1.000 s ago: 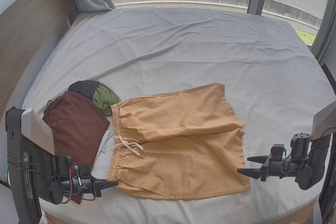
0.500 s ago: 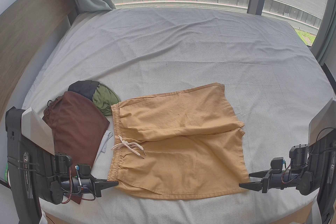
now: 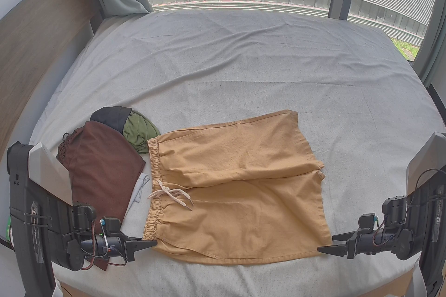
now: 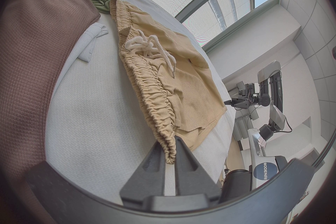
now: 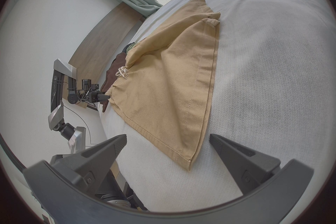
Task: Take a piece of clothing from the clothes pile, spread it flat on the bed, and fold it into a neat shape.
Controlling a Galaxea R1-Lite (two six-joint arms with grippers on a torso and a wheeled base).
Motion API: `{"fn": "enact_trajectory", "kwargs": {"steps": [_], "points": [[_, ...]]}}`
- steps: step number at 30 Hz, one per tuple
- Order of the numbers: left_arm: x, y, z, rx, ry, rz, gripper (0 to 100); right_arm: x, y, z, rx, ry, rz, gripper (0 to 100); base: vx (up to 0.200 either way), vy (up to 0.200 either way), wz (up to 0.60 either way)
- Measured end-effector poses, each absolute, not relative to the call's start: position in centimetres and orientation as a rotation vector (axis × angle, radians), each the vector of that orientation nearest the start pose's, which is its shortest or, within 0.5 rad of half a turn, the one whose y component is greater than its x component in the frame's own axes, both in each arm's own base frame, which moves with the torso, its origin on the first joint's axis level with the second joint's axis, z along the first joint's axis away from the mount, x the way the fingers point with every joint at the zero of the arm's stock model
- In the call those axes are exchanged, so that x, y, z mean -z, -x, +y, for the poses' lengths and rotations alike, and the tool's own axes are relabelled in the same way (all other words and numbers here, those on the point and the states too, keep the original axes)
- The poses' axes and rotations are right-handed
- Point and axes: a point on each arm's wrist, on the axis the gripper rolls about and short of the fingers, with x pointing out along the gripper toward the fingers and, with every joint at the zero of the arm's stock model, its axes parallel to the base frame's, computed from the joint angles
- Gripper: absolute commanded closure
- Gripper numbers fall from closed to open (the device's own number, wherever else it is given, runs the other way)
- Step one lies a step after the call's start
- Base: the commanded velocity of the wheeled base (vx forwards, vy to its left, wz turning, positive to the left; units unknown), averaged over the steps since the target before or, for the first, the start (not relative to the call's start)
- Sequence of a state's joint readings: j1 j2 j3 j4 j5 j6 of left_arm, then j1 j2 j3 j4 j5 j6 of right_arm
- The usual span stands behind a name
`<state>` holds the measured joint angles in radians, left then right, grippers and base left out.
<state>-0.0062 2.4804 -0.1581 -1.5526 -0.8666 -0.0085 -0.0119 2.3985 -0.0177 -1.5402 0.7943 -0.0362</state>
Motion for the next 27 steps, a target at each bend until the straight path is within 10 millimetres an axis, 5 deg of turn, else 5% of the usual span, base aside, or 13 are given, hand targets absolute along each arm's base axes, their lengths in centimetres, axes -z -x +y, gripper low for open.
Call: {"fn": "enact_trajectory", "kwargs": {"steps": [15,16,27], "points": [[6.1,-24.0,-1.9,0.829,0.340,0.724,100,5.3,-20.9,1.7,-0.761,-0.322,0.822,0,0.000,0.000,0.00],[6.1,-24.0,-1.9,0.830,0.341,0.724,100,5.4,-21.0,1.8,-0.762,-0.322,0.822,100,0.000,0.000,0.00],[6.1,-24.0,-1.9,0.830,0.340,0.724,100,5.6,-21.4,1.8,-0.763,-0.318,0.817,100,0.000,0.000,0.00]]}}
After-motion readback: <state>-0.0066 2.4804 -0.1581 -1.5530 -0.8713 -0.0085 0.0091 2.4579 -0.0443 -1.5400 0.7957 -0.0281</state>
